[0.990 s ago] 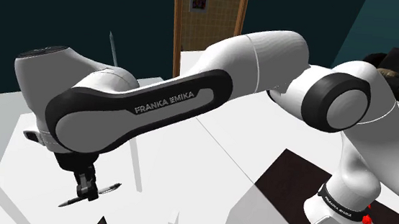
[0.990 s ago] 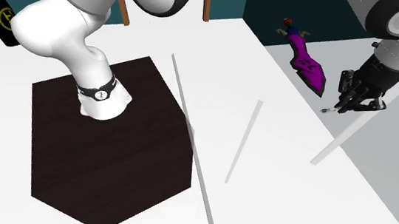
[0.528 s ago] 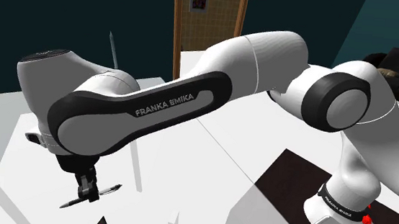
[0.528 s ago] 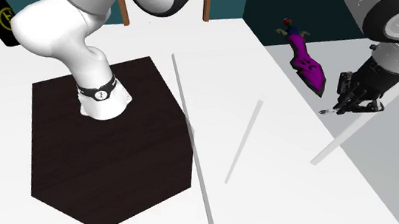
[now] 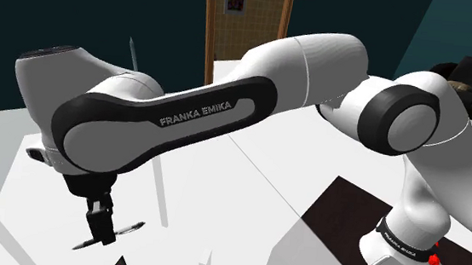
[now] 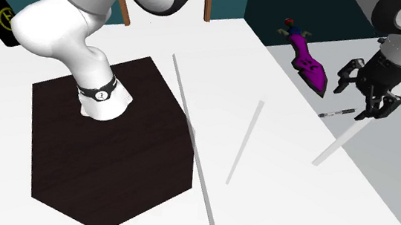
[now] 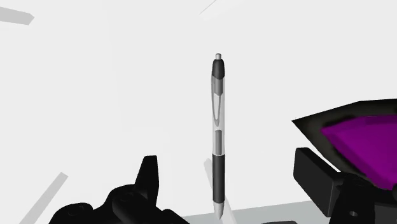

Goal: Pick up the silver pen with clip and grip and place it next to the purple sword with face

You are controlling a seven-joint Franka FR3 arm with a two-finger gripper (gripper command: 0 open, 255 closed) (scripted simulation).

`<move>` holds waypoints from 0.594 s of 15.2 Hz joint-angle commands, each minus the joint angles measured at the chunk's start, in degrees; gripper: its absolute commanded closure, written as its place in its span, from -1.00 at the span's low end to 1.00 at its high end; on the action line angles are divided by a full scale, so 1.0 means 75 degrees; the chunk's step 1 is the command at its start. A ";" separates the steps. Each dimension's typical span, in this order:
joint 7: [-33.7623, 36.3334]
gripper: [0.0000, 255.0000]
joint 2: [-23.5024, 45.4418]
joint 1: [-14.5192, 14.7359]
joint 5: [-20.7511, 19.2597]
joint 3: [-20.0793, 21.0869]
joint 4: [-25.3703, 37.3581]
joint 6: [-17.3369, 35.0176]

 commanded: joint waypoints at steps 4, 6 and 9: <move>-0.0020 -1.00 0.0085 0.0066 0.0002 -0.0002 0.0796 -0.0704; -0.0020 -1.00 0.0087 0.0066 0.0002 -0.0002 0.0800 -0.0706; -0.0020 -1.00 0.0087 0.0066 0.0002 -0.0002 0.0800 -0.0706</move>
